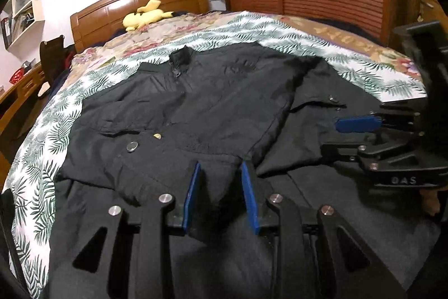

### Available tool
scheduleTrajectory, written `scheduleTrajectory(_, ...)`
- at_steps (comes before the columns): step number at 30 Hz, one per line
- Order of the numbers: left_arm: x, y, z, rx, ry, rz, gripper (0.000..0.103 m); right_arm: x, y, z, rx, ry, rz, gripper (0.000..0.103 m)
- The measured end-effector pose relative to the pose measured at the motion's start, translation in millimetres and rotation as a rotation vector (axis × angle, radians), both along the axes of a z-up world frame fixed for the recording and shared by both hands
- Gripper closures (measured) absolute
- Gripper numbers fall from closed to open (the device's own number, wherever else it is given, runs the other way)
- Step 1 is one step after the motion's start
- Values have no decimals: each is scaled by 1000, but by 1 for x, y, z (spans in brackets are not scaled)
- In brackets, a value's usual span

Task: Fold large clothes

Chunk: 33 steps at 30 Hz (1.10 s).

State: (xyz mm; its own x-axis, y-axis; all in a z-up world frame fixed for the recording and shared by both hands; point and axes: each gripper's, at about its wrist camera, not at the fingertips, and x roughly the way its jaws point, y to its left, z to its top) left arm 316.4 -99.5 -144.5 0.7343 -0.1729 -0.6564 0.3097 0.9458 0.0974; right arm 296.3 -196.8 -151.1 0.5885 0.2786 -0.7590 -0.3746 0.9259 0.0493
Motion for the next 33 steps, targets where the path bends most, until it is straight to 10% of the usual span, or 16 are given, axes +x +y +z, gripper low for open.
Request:
scheduleTrajectory(6,5,10,-1,-19,21,17,77,0,1,-1,-7,0,1,55)
scheduleTrajectory(10,-2,20,7,-41,-15,39,96,0,4,0,-21,-3,6,55)
scheduleTrajectory(33,-98,74,12,-55,34,195,95,4,7,10,-19,-11,48,55)
